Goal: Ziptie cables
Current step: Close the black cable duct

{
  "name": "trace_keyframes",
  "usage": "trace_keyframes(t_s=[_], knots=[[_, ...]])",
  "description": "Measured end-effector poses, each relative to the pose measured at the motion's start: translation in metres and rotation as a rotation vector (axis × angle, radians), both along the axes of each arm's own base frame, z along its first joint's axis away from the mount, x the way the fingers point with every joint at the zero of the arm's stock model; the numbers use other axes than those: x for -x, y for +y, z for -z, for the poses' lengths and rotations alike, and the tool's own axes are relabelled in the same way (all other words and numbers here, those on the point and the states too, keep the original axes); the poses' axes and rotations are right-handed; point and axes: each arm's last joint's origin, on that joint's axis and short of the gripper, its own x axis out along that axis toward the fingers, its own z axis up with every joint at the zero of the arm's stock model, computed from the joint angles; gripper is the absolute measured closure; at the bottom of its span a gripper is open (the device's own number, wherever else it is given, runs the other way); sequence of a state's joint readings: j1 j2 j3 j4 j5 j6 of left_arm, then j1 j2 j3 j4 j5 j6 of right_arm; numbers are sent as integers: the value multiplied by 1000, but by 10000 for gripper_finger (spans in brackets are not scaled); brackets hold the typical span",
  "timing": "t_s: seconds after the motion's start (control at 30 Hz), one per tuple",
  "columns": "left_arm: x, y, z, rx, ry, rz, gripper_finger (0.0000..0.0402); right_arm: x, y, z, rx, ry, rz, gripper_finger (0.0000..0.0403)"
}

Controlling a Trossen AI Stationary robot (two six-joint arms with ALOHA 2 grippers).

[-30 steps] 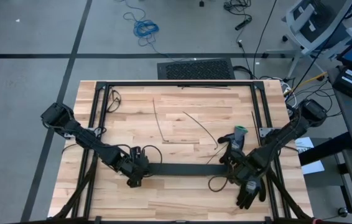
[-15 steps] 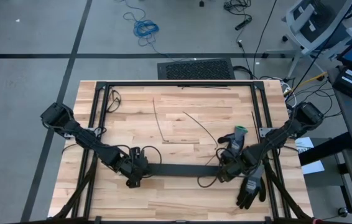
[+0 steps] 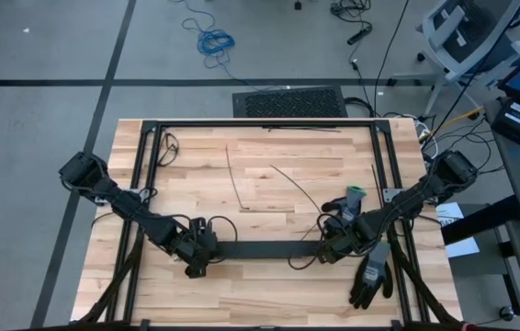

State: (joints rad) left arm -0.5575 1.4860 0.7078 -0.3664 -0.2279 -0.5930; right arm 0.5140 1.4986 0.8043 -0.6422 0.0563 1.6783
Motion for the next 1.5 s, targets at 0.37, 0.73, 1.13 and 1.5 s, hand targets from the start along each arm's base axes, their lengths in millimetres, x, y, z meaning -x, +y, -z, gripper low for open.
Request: trace_keyframes(t_s=[0.37, 0.73, 1.13, 1.5], knots=[[2, 1, 1, -12, 24, 2, 162, -10, -2, 5, 4, -57, 131, 403], [4, 2, 2, -27, 44, 1, 162, -13, -5, 8, 78, -108, 250, 403], [6, 3, 3, -38, 83, 80, 162, -19, 4, -8, -9, -97, 110, 403], [6, 1, 2, -26, 84, 79, 162, -25, 5, -30, -12, -49, 12, 403]])
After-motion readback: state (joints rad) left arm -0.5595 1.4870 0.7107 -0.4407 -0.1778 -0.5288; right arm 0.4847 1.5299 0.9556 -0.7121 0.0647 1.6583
